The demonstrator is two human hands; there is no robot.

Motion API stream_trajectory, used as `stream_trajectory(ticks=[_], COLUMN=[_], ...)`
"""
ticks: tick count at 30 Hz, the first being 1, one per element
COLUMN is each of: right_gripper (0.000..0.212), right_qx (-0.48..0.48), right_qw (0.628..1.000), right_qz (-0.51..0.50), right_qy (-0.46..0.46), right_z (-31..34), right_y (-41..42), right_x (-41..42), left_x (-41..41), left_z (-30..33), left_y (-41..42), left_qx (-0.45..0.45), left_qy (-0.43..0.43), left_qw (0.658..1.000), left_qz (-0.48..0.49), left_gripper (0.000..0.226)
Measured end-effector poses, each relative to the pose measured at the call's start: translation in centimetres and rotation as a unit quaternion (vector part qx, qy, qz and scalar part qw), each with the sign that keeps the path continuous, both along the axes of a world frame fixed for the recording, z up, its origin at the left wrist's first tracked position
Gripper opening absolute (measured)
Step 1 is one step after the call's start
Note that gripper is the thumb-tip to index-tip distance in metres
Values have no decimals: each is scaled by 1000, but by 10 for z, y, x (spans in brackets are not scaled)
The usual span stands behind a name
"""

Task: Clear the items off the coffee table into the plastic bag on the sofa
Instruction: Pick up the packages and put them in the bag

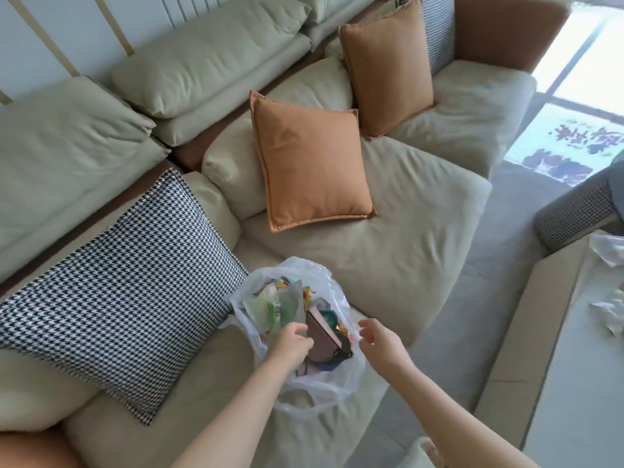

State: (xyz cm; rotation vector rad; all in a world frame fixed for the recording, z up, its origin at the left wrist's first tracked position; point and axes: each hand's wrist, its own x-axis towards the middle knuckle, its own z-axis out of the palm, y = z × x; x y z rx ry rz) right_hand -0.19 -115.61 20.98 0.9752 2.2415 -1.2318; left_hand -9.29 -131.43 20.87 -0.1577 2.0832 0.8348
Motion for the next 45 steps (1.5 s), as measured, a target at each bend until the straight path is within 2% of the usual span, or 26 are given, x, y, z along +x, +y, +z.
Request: stream_trajectory(ticks=[3, 5, 8, 11, 18, 30, 35, 39, 45], right_gripper=[32, 19, 16, 36, 40, 31, 29, 26, 27], right_qx=[28, 62, 87, 101, 111, 134, 141, 114, 83], right_qw=[999, 998, 996, 995, 991, 960, 934, 911, 872], right_qz=[-7, 13, 16, -6, -72, -245, -327, -394, -482], right_qy=[13, 14, 3, -18, -31, -18, -25, -35, -38], right_z=[22, 37, 57, 72, 93, 103, 97, 94, 94], right_y=[36, 61, 100, 140, 229, 354, 400, 434, 473], right_x=[29, 49, 83, 116, 180, 239, 236, 218, 187], left_x=[25, 40, 63, 86, 132, 163, 141, 110, 81], left_z=[24, 37, 63, 90, 126, 133, 123, 119, 113], left_y=[37, 67, 117, 170, 281, 439, 511, 571, 649], left_qx=[-5, -16, -33, -26, -18, 11, 35, 35, 27], left_qy=[19, 35, 62, 84, 133, 170, 176, 191, 171], left_qw=[995, 985, 960, 940, 894, 800, 758, 712, 651], left_qz=[-93, -171, -272, -329, -429, -575, -627, -674, -739], left_gripper=[22, 27, 40, 40, 41, 35, 30, 28, 28])
